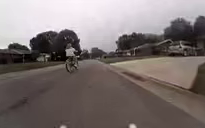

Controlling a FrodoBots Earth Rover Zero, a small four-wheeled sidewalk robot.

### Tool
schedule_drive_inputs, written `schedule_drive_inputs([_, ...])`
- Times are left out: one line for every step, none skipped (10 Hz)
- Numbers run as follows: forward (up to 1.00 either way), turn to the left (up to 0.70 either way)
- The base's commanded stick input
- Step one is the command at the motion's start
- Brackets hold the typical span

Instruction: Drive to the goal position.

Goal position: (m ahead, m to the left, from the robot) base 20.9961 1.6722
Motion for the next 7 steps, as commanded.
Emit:
schedule_drive_inputs([1.00,0.00])
schedule_drive_inputs([1.00,0.00])
schedule_drive_inputs([1.00,0.00])
schedule_drive_inputs([1.00,0.00])
schedule_drive_inputs([1.00,0.00])
schedule_drive_inputs([1.00,0.00])
schedule_drive_inputs([1.00,0.00])
